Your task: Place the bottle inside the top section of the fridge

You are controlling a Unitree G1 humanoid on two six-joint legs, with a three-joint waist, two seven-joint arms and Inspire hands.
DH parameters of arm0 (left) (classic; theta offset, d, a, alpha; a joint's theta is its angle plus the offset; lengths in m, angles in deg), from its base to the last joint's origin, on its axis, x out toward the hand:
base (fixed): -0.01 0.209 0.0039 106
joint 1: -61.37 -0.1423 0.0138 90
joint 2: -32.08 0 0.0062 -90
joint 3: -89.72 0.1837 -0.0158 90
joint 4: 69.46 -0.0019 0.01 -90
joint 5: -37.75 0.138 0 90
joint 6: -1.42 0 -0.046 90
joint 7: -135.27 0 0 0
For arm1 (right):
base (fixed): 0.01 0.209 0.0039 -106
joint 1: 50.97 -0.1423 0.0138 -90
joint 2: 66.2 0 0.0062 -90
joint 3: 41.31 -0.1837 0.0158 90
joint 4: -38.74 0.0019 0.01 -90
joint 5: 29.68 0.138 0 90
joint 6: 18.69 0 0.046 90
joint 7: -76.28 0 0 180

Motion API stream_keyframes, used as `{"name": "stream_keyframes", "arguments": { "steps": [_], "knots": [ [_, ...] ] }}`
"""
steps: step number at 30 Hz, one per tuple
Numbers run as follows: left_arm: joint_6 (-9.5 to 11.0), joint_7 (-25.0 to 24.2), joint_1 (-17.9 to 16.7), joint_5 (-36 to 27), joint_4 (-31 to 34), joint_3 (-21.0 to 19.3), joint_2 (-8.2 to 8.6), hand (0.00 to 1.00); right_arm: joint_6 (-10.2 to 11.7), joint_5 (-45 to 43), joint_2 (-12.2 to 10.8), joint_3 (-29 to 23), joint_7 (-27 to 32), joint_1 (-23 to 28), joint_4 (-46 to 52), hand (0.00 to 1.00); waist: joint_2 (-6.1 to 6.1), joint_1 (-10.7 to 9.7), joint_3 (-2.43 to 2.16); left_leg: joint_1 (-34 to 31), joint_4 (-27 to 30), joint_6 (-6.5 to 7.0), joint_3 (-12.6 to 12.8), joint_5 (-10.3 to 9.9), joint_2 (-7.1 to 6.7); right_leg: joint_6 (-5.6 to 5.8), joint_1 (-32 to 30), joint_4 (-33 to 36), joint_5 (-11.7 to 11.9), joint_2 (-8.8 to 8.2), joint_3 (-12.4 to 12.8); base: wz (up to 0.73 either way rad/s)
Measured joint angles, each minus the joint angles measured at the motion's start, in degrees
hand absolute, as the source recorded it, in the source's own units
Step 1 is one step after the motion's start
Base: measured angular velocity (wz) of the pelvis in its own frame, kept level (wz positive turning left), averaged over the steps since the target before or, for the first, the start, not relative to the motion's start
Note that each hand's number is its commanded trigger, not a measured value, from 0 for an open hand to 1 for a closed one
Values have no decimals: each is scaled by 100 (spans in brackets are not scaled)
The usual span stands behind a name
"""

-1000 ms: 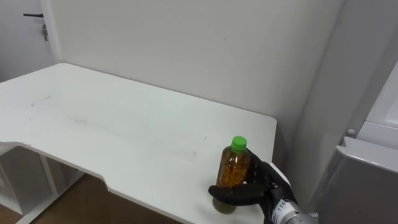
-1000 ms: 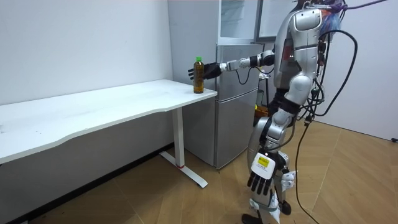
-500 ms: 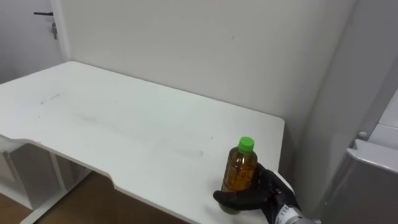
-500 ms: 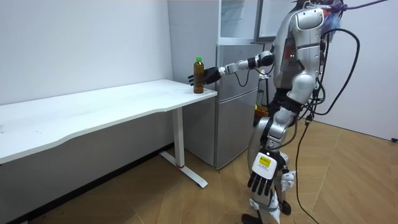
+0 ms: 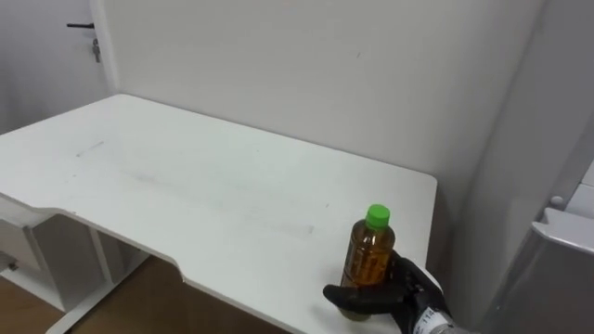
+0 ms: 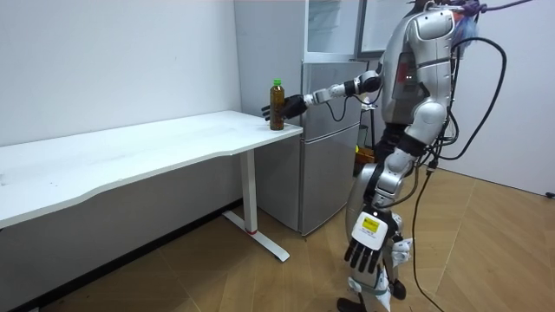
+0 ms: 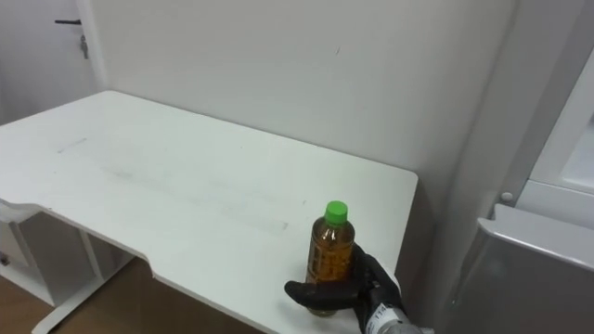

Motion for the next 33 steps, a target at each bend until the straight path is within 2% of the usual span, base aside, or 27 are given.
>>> {"name": "stream_keyframes", "arguments": {
  "steps": [7,8,9,10,19,21,26,33],
  "knots": [
    [0,1,-16,0,0,1,2,0,0,19,-2,0,18,0,-107,0,1,6,1,-1,4,0,0,0,-3,1,3,0,0,-1,-3,0],
    [0,1,-16,0,0,1,2,0,1,51,-1,-1,21,-2,-111,53,1,6,1,-1,2,0,0,0,-3,1,3,0,0,-2,-6,0],
    [0,1,-16,0,-1,5,2,0,1,74,-1,-2,30,-3,-113,85,1,6,1,-1,0,0,0,0,-2,1,3,0,0,-1,-9,0],
    [0,1,-18,0,-1,8,2,0,1,78,-5,-1,41,-4,-112,100,1,6,1,-1,-1,0,0,0,-2,1,3,0,0,-1,-8,0],
    [-2,1,-45,0,-5,7,9,0,5,-21,-46,-18,211,-5,-115,100,16,6,9,-4,1,0,1,1,-2,1,0,0,-1,-1,2,0],
    [-2,1,-56,0,-7,5,26,0,2,-5,-157,-80,231,-37,-117,100,37,7,5,-4,1,0,1,1,-2,1,-1,0,-1,-1,0,0],
    [-3,0,-75,0,-6,2,87,0,-60,2,-253,-106,260,-46,-194,100,67,9,13,-32,4,0,1,1,-3,1,-38,0,-1,-2,-4,0],
    [1,4,-76,6,-4,-4,92,0,-97,167,-258,-107,267,-46,-193,100,67,4,7,-31,5,1,1,2,-7,2,-51,0,-1,-7,-11,0]
  ]
}}
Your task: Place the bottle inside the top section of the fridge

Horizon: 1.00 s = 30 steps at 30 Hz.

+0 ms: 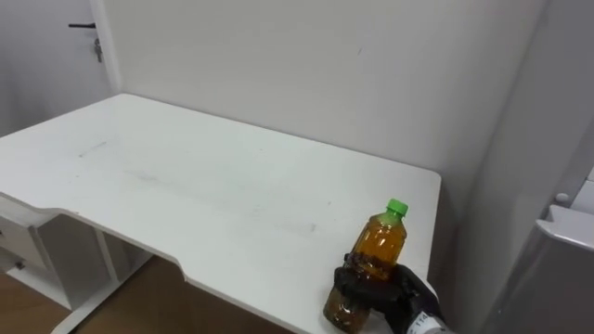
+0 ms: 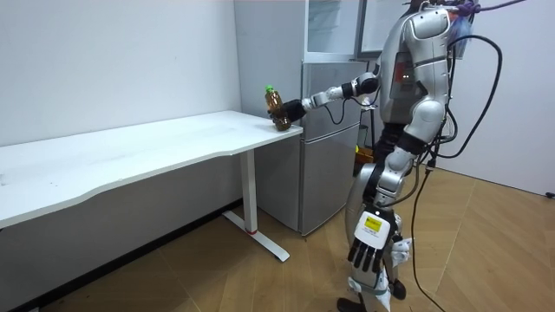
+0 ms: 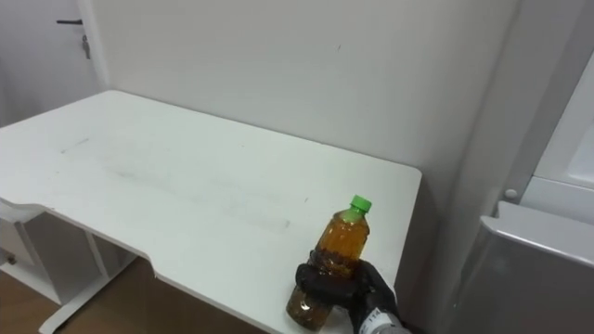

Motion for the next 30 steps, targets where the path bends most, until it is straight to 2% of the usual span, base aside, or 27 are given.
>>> {"name": "stream_keyframes", "arguments": {
  "steps": [5,10,12,19,22,24,26,30],
  "knots": [
    [-6,1,-3,213,0,-48,8,0,-9,9,0,0,-8,0,1,100,-1,2,-3,3,5,0,-2,0,0,0,-1,-3,0,1,-10,0],
    [-65,1,-6,311,-22,-64,6,0,-155,-5,0,1,-37,0,43,100,17,-1,-25,25,4,1,-2,1,-1,0,22,-3,0,1,-6,0],
    [-80,6,-3,308,-49,-65,-12,0,-271,-43,33,55,-26,1,264,100,29,-9,-33,20,6,1,0,1,3,1,8,-3,0,3,-3,0],
    [-79,18,52,305,-142,-168,-16,0,-283,-43,189,99,-47,4,1400,100,59,-64,-84,31,6,-1,17,1,9,1,9,-2,0,4,14,0],
    [-58,75,24,299,-103,-190,-22,0,-283,-54,356,100,-116,4,2050,100,30,-169,-104,62,-4,2,17,5,3,1,29,-2,-1,3,93,-1],
    [0,95,-13,298,-114,-294,-23,0,-287,-78,600,95,-123,4,2590,100,-43,-253,-136,63,-8,1,25,5,8,1,21,0,-1,5,115,-2],
    [33,166,-30,298,-126,-361,-23,0,-287,-69,812,90,-92,4,2972,100,-99,-308,-146,94,-20,1,40,5,9,1,38,1,-1,5,147,-6],
    [49,244,-61,240,-164,-401,-46,0,-288,-215,1062,-52,-93,3,3567,100,-221,-498,-124,146,-25,1,122,5,26,1,61,1,0,6,191,-9]
  ]
}}
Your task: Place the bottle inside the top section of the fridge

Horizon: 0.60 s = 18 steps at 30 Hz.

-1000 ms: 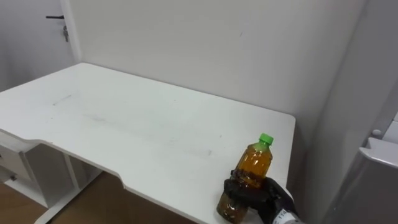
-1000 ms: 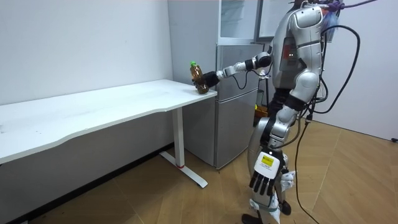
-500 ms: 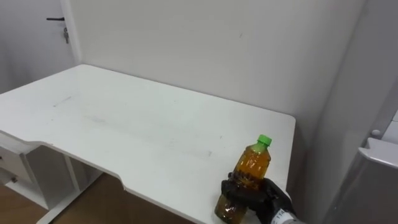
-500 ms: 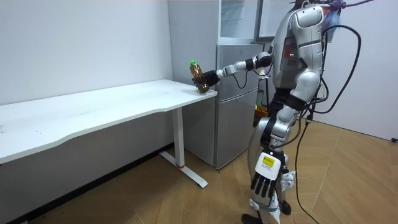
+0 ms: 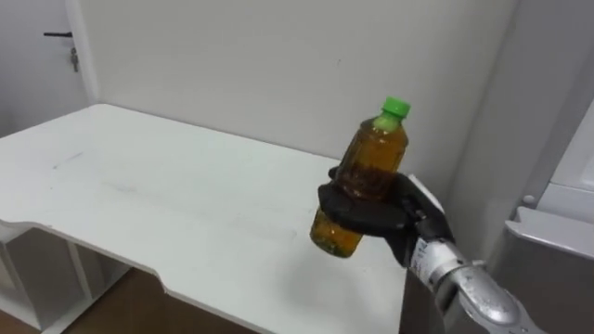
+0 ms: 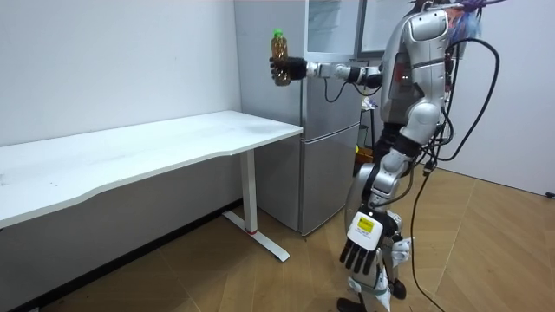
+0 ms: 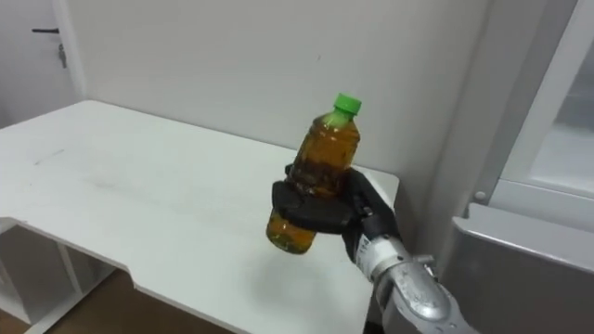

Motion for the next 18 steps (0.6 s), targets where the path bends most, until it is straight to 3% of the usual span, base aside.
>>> {"name": "stream_keyframes", "arguments": {
  "steps": [4,11,18],
  "knots": [
    [32,-5,-10,-44,-25,-33,-15,0,-23,21,129,-256,-78,0,209,100,-12,-158,-4,-26,13,1,38,-1,1,2,-40,10,1,-4,39,-8],
    [115,32,-115,-49,-29,-490,24,0,-117,40,318,-1056,-7,1,755,100,-22,-330,-18,0,-30,-6,188,3,36,-2,-130,46,3,12,217,-12],
    [257,229,-153,-82,-210,-607,25,0,-117,-33,473,-1517,18,14,1316,100,-18,-665,-23,43,-29,-6,220,3,33,-1,-139,96,3,12,375,-3]
  ]
}}
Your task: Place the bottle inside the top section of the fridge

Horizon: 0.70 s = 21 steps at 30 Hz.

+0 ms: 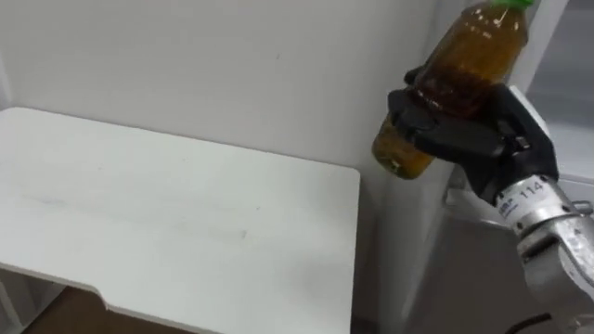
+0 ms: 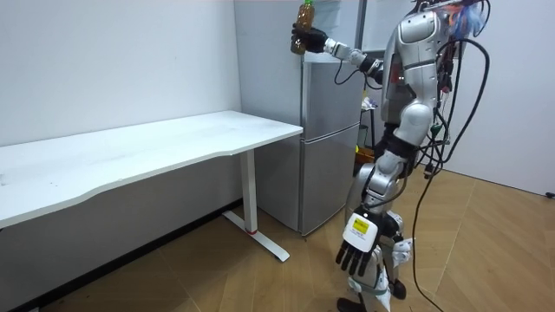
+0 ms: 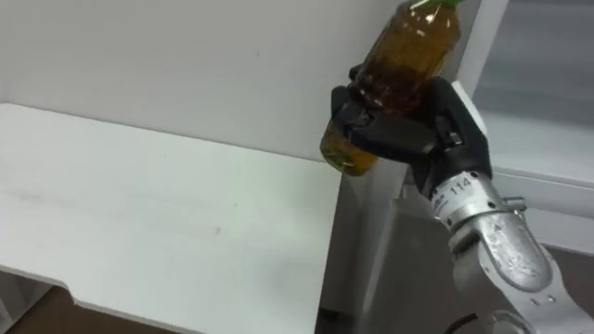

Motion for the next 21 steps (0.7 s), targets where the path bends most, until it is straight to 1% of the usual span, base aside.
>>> {"name": "stream_keyframes", "arguments": {
  "steps": [2,3,4,6,7,8,9,11,13,15,16,18,21],
  "knots": [
    [51,84,-8,-3,-100,1,1,0,0,2,45,-34,0,36,89,100,12,-14,-6,59,-40,0,30,0,6,0,20,-1,0,5,59,-12],
    [49,102,-4,-12,-131,-1,-3,0,0,3,122,-34,0,36,106,100,13,-83,-7,69,-43,0,37,0,6,0,28,-1,0,5,60,-5],
    [50,110,-5,-30,-141,-1,-8,0,0,-1,160,-35,4,36,110,100,13,-101,-7,72,-45,0,36,0,8,0,28,0,0,6,61,-3],
    [50,189,-6,-94,-177,-4,-11,0,-1,-9,323,-40,41,39,115,100,16,-149,-8,107,-76,0,45,0,19,0,26,4,0,11,80,-9],
    [48,200,-9,-95,-183,-5,-12,0,-1,-9,350,-55,51,40,117,100,17,-177,-8,116,-82,0,46,-1,21,0,32,5,0,13,80,-6],
    [43,206,-19,-132,-191,-10,-12,0,-2,-5,355,-118,77,42,128,100,18,-202,-9,146,-92,-1,94,0,29,0,46,12,0,17,90,-5],
    [43,202,-37,-192,-194,-37,1,0,-2,-4,355,-201,98,42,135,100,24,-238,-24,152,-92,-1,116,-1,35,0,48,13,0,21,90,-5],
    [46,196,-56,-193,-197,-80,19,0,-2,5,355,-363,171,48,175,100,27,-271,-34,155,-92,-2,142,0,39,-1,48,14,1,23,100,-6],
    [49,196,-60,-195,-199,-127,21,0,-2,9,355,-543,267,102,254,100,28,-272,-40,172,-93,-3,176,-1,52,-4,48,14,2,33,149,-9],
    [56,189,-85,-198,-194,-238,32,0,-1,7,356,-757,281,194,317,100,35,-281,-58,229,-141,-7,213,1,63,-5,57,15,3,46,217,-12],
    [59,189,-90,-202,-193,-250,31,0,-1,18,356,-808,285,207,317,100,38,-291,-59,241,-148,-9,217,1,63,-5,66,15,3,47,220,-7],
    [90,189,-133,-204,-165,-272,30,0,-1,57,357,-956,372,269,318,100,45,-391,-69,245,-151,-9,220,1,63,-5,68,15,3,46,220,0],
    [94,190,-140,-203,-165,-276,29,0,-1,249,358,-1115,505,352,316,100,46,-442,-68,246,-164,-11,251,2,69,-8,42,16,5,47,236,-5]
  ]
}}
